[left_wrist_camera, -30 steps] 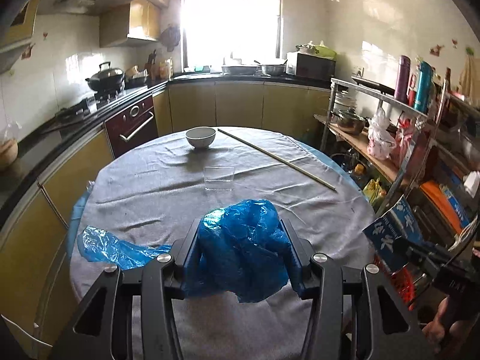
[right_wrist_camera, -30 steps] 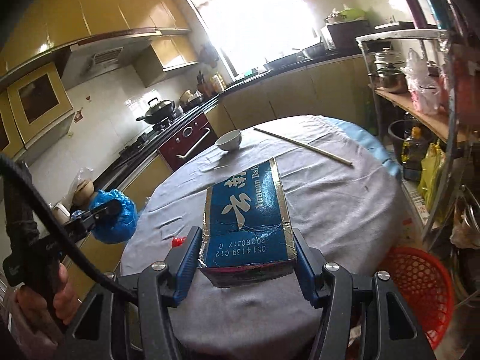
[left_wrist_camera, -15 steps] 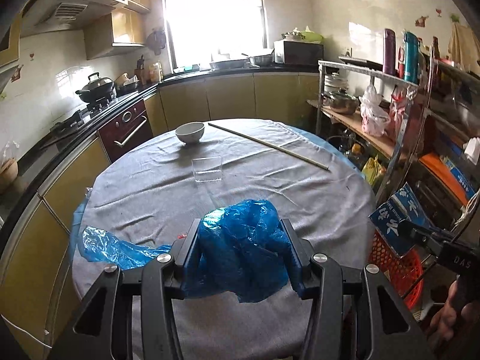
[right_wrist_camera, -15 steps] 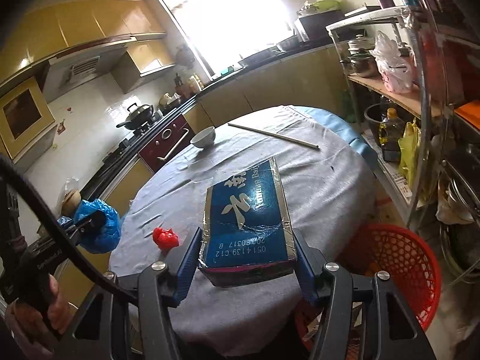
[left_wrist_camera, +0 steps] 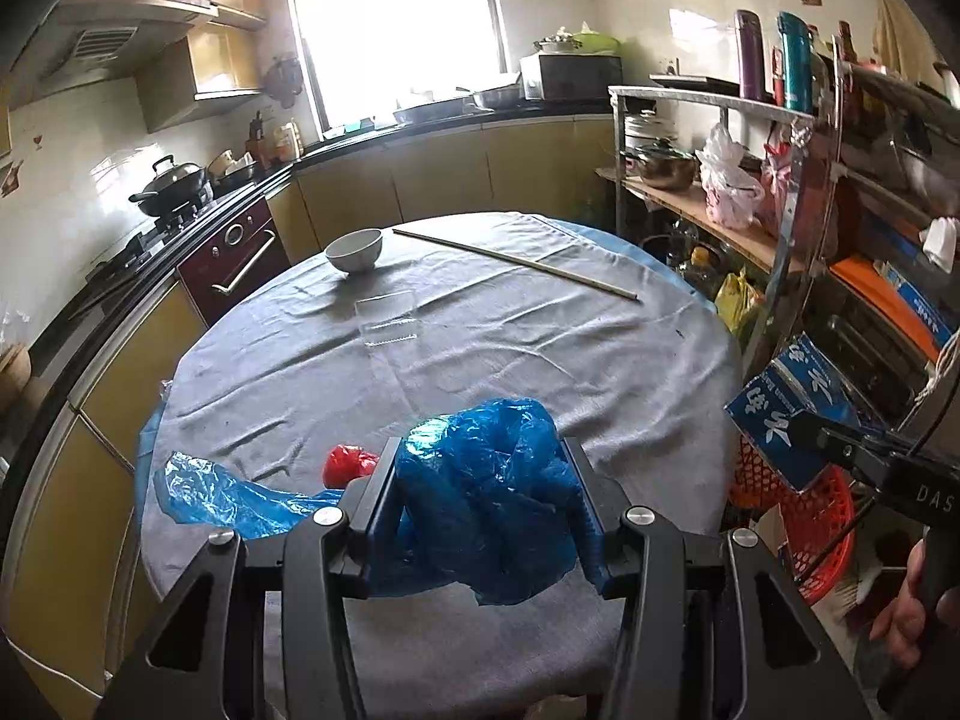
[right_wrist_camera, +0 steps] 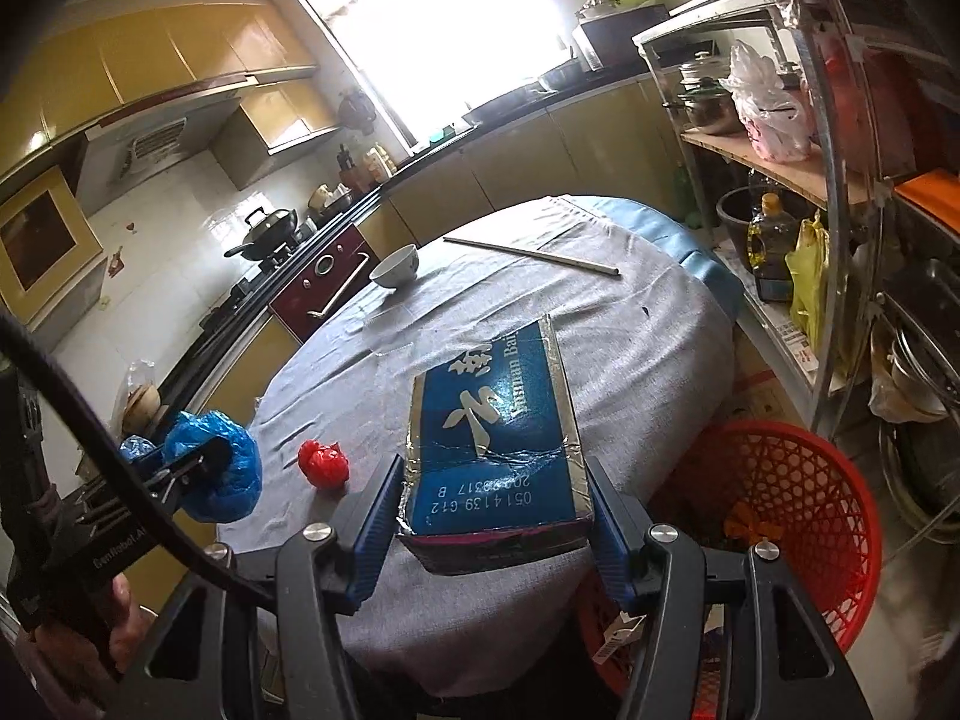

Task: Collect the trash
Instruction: 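Carry the blue-white box and blue bag toward the red basket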

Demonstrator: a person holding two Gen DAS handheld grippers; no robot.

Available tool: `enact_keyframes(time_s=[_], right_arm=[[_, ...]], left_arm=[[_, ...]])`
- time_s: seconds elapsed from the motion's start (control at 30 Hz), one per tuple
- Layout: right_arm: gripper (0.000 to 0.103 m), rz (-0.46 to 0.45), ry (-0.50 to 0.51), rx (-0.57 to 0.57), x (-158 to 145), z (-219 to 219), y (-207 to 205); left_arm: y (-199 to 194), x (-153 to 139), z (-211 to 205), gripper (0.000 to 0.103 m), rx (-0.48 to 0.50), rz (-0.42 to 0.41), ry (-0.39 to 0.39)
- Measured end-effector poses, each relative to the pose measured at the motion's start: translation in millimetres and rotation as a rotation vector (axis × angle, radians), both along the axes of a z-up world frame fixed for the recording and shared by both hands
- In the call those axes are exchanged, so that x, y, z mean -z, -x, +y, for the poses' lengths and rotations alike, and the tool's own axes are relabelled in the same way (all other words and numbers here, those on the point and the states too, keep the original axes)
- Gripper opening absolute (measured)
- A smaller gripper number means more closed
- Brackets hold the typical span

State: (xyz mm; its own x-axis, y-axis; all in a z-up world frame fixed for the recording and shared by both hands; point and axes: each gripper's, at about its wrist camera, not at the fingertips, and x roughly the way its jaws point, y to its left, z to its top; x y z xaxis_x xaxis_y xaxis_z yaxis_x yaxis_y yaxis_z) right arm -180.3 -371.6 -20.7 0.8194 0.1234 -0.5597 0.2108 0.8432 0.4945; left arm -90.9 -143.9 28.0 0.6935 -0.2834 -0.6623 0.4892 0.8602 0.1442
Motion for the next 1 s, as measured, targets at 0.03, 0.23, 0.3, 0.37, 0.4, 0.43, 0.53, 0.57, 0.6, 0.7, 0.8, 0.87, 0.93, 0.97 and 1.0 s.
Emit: enact_keyframes(time_s=[0.03, 0.23, 0.3, 0.37, 0.4, 0.43, 0.53, 0.57, 0.6, 0.7, 0.8, 0.87, 0.93, 0.97, 1.0], right_arm=[[0.061, 0.000, -0.002, 0.001, 0.7, -0.5, 0.5], [0.061, 0.013, -0.016, 0.013, 8.2, -5.3, 2.6], [0.061, 0.019, -0.025, 0.017, 11.1, -7.3, 3.5], [0.061, 0.021, -0.030, 0.022, 13.1, -9.0, 4.4], [0.061, 0.022, -0.031, 0.024, 13.4, -9.3, 4.4], [0.061, 0.022, -0.035, 0.024, 13.9, -9.8, 4.8], [0.061, 0.021, -0.035, 0.025, 14.7, -10.6, 5.5], [0.061, 0.021, -0.037, 0.023, 15.1, -11.4, 5.6], [0.061, 0.022, -0.040, 0.024, 15.6, -12.0, 5.9], [0.061, 0.024, -0.045, 0.026, 16.7, -13.6, 5.9], [0.061, 0.025, -0.052, 0.028, 18.4, -15.1, 7.1], [0.061, 0.026, -0.055, 0.030, 19.0, -15.9, 7.4], [0.061, 0.026, -0.059, 0.031, 19.9, -17.3, 7.9], [0.061, 0.026, -0.058, 0.032, 20.1, -17.6, 8.2], [0.061, 0.027, -0.057, 0.031, 20.1, -18.0, 8.2]], left_arm=[[0.5, 1.2, -1.5, 0.052, 0.004, 0.000, -0.005], [4.6, 6.6, -8.1, 0.052, 0.018, 0.005, -0.026], [6.0, 8.8, -10.2, 0.052, 0.022, 0.010, -0.032], [7.3, 10.2, -12.7, 0.052, 0.026, 0.009, -0.039], [7.9, 10.6, -13.7, 0.052, 0.028, 0.010, -0.040], [8.4, 11.1, -14.5, 0.052, 0.030, 0.012, -0.041], [10.6, 12.0, -17.3, 0.052, 0.035, 0.009, -0.051], [11.0, 12.3, -18.2, 0.052, 0.037, 0.008, -0.053], [11.5, 12.7, -19.0, 0.052, 0.038, 0.007, -0.055], [12.6, 14.0, -20.8, 0.052, 0.046, 0.007, -0.062], [13.8, 15.1, -22.7, 0.052, 0.050, 0.005, -0.068], [14.6, 15.1, -23.9, 0.052, 0.052, 0.003, -0.072], [15.3, 15.7, -24.8, 0.052, 0.054, 0.004, -0.074], [15.6, 16.1, -25.4, 0.052, 0.055, 0.005, -0.075], [15.9, 16.4, -26.2, 0.052, 0.056, 0.005, -0.077]])
